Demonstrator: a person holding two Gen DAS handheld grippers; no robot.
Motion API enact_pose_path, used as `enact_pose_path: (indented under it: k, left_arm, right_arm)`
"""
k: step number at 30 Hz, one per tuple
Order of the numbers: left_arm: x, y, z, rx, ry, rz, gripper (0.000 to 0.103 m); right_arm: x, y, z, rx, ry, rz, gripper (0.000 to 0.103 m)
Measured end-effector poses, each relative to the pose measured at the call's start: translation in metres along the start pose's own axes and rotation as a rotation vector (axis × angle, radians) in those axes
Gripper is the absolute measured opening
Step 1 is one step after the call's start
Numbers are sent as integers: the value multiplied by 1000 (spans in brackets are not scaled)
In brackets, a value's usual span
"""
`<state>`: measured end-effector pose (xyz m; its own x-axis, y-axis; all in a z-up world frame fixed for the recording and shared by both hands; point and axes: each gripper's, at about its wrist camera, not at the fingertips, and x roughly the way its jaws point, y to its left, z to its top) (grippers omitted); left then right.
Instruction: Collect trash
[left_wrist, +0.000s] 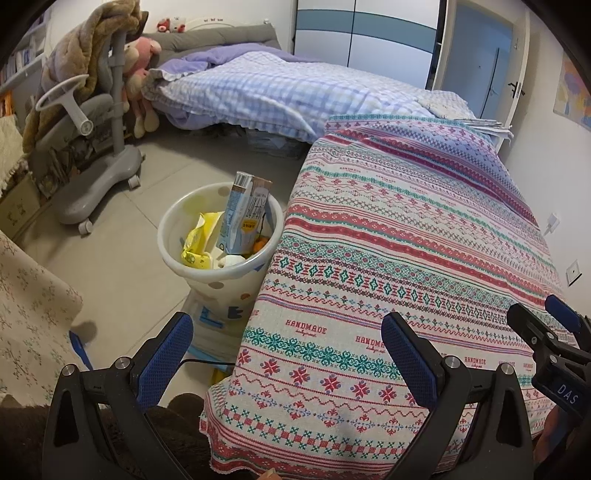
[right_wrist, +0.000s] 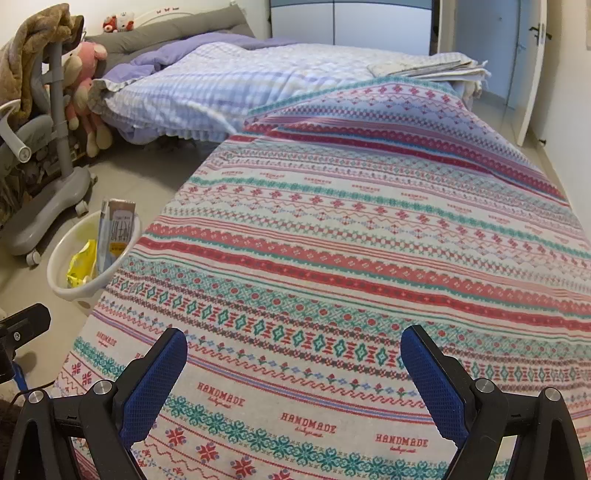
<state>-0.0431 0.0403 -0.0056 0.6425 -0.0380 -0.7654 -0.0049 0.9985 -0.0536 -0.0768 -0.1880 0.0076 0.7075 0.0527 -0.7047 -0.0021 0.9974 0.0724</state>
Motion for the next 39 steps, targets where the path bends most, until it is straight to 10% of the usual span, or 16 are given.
enact_pose_path:
  k: [39]
  left_arm:
    - [-4,-5,1,18,-16,1,103]
  right_arm:
    - [3,1,-1,13,13,-4,96]
